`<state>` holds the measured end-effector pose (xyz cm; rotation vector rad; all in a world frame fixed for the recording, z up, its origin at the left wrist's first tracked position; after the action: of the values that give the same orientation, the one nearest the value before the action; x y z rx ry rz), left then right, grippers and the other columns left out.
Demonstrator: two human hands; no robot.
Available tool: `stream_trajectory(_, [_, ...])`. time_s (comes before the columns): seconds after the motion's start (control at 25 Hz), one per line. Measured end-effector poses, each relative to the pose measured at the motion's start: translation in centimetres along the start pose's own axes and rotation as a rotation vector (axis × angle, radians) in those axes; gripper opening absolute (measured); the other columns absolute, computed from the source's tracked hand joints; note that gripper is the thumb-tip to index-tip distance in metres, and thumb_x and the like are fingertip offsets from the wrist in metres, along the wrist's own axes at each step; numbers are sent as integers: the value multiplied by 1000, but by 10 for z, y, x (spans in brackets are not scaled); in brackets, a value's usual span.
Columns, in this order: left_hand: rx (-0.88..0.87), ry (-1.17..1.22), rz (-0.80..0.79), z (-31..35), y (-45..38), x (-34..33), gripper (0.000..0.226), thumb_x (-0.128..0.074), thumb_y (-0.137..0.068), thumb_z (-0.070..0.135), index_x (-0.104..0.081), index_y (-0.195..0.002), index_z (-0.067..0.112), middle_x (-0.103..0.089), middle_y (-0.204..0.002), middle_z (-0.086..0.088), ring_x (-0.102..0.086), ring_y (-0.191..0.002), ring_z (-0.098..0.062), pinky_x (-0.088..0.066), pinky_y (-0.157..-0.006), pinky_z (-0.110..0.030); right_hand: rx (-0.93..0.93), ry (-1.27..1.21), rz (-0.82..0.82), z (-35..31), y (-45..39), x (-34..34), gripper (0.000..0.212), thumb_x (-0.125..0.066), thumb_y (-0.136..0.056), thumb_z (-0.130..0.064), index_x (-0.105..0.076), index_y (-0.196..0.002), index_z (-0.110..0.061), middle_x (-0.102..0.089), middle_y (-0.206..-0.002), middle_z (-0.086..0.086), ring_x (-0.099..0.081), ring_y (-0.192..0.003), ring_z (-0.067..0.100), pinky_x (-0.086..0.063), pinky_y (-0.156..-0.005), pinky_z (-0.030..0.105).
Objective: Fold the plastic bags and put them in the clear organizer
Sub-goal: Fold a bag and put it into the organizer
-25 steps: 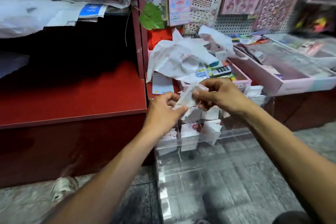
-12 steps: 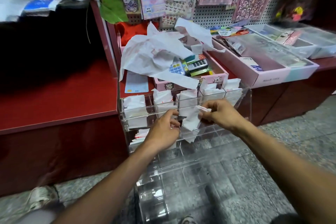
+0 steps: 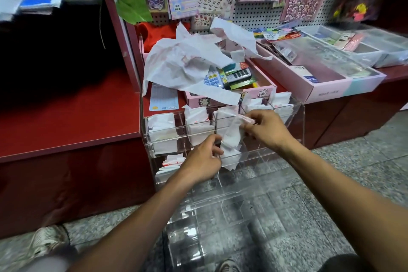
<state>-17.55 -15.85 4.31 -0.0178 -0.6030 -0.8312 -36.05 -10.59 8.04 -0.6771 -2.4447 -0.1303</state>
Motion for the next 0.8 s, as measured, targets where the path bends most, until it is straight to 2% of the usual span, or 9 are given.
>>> stream_trajectory(0.12, [67, 31, -85, -3, -9, -6, 69, -41, -87, -1, -30, -146, 33, -56, -132, 7, -62, -70, -14, -44, -48, -22, -79, -158, -3, 2, 2, 3, 15, -67, -86, -1, -70, -77, -13, -65, -68, 5, -55, -53, 10, -46, -54, 27])
stream_trajectory(0.24, [124, 99, -129, -4, -17, -12, 73, -35, -86, -6, -23, -148, 31, -47, -145, 3, -60, -51, -16, -41, -43, -26, -103, -183, -49, 7, 6, 3, 10, -66, -83, 4, -69, -78, -4, -64, -70, 10, -55, -60, 19, -47, -58, 33])
stream_trajectory(0.4, [143, 166, -157, -2, -25, -18, 70, -32, -84, -9, -26, -143, 27, -39, -153, -1, -58, -47, -14, -40, -42, -25, -101, -183, -33, 11, 7, 7, 9, -63, -79, 9, -67, -76, 1, -62, -67, 11, -55, -56, 14, -47, -56, 28])
stream_trajectory(0.56, [168, 245, -158, -1, -26, -18, 71, -33, -87, -11, -26, -148, 24, -31, -158, -1, -61, -52, -18, -38, -41, -23, -4, 26, -111, 12, 9, -1, 14, -64, -81, 7, -70, -78, -6, -69, -69, 9, -62, -59, 13, -53, -59, 27])
stream_trajectory(0.68, [173, 277, -146, -3, -28, -18, 69, -36, -89, -11, -29, -149, 24, -29, -159, -2, -64, -52, -18, -37, -39, -22, 115, 273, -222, 11, 10, -13, 13, -69, -80, 0, -73, -81, -13, -70, -72, -1, -59, -61, 7, -49, -64, 26])
stream_trajectory(0.8, [170, 274, -135, -4, -28, -18, 70, -35, -91, -9, -28, -151, 26, -25, -161, -4, -66, -54, -18, -40, -41, -22, 150, 385, -305, 11, 8, -24, 10, -69, -84, -8, -72, -85, -17, -65, -73, -4, -58, -67, 10, -47, -67, 28])
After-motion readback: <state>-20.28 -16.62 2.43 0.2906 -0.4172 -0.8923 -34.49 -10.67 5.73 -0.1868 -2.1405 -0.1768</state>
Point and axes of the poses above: each hand's wrist, its own y-axis away from the middle knuckle, its own x-axis out of the back of the hand, z = x × y, the point moved 3 cm from there along -y, towards the middle knuckle
